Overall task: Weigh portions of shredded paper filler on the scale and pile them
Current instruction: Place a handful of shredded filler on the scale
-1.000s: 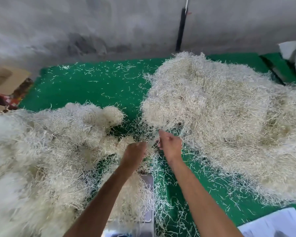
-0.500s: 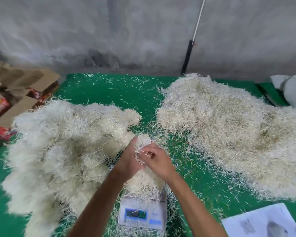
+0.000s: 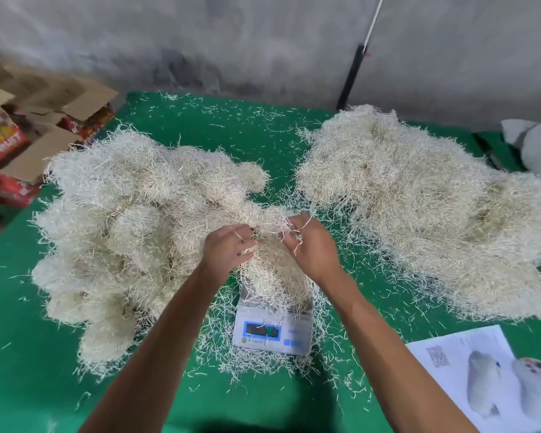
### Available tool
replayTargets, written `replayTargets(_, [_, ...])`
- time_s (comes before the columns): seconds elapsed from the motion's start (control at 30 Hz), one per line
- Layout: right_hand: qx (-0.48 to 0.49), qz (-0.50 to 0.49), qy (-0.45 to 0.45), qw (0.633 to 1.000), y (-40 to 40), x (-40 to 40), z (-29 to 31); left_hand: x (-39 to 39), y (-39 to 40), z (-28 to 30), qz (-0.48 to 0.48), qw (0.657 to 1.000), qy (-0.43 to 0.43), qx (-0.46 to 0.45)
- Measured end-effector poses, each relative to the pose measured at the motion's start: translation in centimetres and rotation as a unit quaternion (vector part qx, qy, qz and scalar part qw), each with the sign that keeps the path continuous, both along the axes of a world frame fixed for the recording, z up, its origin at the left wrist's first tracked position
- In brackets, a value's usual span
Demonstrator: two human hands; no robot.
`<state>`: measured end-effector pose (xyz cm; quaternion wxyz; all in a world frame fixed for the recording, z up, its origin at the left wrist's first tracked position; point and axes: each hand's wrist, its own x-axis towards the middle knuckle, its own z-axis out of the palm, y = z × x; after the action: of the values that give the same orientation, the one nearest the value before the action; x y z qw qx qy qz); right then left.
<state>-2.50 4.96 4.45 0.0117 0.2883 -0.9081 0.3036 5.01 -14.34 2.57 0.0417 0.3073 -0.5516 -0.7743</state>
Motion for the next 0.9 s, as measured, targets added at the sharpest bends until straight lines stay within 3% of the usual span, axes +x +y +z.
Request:
replayTargets(0.13, [0.11, 0.021, -0.142, 0.984, 1.1, 0.9, -1.9, 2.9, -0.4, -1.4, 0.037, 0.996, -0.081, -0.002])
replayTargets(0.33, [0.007, -0.017, -0.163, 0.986, 3.6, 2.5, -3.5, 5.9, 0.0, -3.5, 0.055, 0.993, -0.099, 0.012])
replayTargets(0.5, [-0.012, -0.054, -0.157, 0.986, 4.5, 3.6, -4.5, 6.5, 1.0, -4.7, 0.056, 0.992, -0.111, 0.022])
replayTargets(0.9, [-0.074, -0.056, -0.255, 0.962, 5.5, 2.7, -5.0, 5.5, 0.8, -5.7, 0.041, 0.993, -0.111, 0.014])
